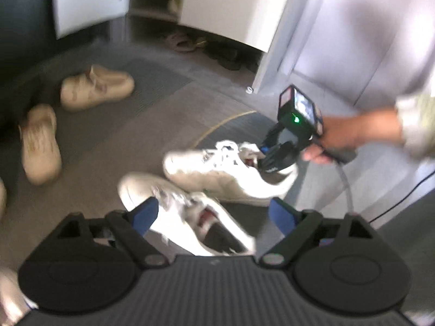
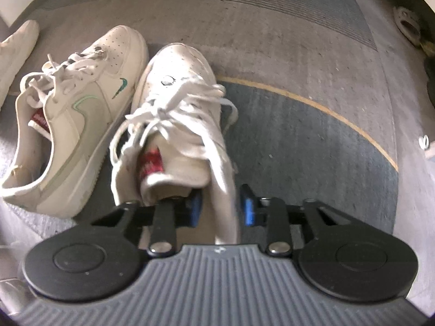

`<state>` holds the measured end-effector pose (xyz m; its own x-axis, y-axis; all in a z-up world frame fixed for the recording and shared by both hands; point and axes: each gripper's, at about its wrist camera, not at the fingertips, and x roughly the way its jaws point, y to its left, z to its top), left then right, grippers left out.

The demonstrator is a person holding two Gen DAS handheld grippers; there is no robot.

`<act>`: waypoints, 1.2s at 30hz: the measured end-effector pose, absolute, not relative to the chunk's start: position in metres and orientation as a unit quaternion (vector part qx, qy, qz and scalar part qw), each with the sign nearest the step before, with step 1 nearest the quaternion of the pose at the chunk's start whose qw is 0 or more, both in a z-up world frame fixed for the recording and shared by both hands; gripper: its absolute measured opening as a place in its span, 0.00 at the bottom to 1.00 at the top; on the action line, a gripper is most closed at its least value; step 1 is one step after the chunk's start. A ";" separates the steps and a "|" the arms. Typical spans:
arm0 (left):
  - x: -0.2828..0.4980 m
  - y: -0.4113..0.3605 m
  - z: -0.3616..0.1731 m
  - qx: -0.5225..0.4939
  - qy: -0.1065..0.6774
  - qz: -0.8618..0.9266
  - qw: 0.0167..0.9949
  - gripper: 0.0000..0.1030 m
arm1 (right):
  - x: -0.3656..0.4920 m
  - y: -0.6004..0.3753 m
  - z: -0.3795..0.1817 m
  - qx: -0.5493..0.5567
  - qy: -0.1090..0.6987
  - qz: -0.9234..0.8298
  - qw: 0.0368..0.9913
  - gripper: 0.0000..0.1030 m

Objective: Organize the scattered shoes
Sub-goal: 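Carry the sneaker with the right tool and lower it beside the red-label sneaker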

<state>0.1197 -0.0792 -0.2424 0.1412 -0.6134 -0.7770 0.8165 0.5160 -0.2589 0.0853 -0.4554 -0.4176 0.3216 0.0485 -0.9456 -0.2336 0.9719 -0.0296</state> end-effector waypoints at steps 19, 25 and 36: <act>0.145 -0.022 -0.243 0.069 0.445 -0.434 0.780 0.89 | 0.060 -0.480 -0.391 0.150 0.540 0.009 0.828 0.18; 0.146 -0.009 -0.240 0.068 0.439 -0.427 0.788 0.89 | 0.049 -0.492 -0.375 0.216 0.517 -0.024 0.828 0.18; 0.156 0.024 -0.229 0.036 0.422 -0.405 0.810 0.89 | 0.086 -0.443 -0.313 0.248 0.447 0.007 0.859 0.18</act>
<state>0.1564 0.0238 -0.2286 0.3161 -0.6256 -0.7132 0.6868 0.6695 -0.2829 0.0860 -0.4427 -0.3126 0.6009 0.2339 -0.7643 0.2099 0.8765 0.4333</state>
